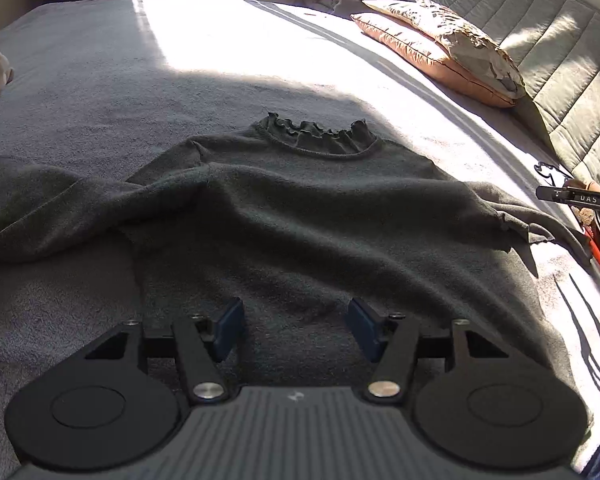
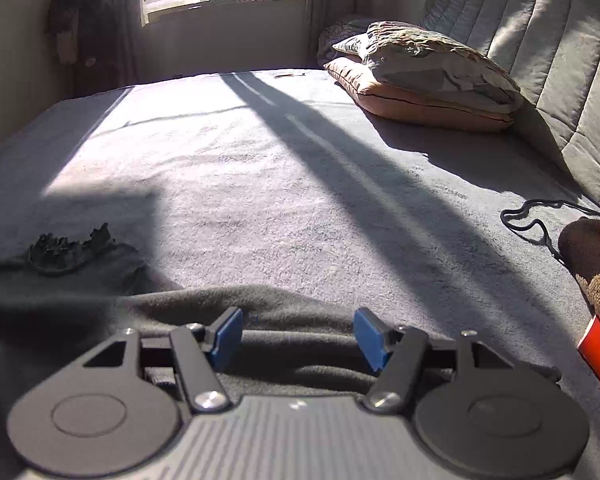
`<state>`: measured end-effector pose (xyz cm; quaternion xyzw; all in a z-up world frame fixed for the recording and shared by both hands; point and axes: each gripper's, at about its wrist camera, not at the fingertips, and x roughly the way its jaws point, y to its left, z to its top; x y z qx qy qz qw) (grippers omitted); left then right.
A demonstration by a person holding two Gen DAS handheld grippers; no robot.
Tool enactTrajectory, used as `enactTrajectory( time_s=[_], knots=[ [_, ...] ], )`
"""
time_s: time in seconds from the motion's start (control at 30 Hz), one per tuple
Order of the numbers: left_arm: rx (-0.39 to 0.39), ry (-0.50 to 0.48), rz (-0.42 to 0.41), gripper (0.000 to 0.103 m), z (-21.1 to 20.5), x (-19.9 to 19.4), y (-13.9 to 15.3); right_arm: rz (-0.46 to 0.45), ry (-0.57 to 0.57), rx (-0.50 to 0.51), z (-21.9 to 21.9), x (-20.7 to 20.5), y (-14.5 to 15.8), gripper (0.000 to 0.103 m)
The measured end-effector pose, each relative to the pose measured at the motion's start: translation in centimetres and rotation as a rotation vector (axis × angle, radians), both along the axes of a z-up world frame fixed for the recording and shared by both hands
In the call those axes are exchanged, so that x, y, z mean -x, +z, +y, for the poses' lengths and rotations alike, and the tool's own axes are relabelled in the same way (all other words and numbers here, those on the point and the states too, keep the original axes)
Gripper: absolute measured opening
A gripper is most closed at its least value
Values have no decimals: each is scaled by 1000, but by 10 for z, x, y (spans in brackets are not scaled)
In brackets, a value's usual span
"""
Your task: Fold clothes
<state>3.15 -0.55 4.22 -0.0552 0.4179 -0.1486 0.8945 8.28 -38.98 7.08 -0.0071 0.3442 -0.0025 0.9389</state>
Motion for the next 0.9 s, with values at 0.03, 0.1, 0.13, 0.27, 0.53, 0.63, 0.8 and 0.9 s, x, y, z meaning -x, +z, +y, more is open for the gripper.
enactTrajectory(
  time_s=[0.03,0.1,0.13,0.27,0.53,0.63,0.8,0.9],
  knots=[
    [-19,-11,8,64,-8,1,-5,-6,14,21,4,-5,-1,64],
    [-50,-30,19,76,-21,4,-13,-13,26,36,10,-16,-2,64],
    [-49,-31,14,79,-23,4,-15,-14,28,30,12,-23,-3,64],
    [-49,-12,-35,95,-32,11,-21,-6,115,-29,36,-54,-8,64],
    [-179,8,-199,103,-63,22,-34,126,328,126,117,-94,-54,19],
    [-145,59,-217,103,-53,12,-27,39,305,217,123,-89,-47,2],
    [-200,96,-181,103,-48,-2,-36,-145,240,397,135,-76,-31,2],
    [-198,95,-200,103,-46,0,-36,-106,202,458,135,-79,-45,3]
  ],
)
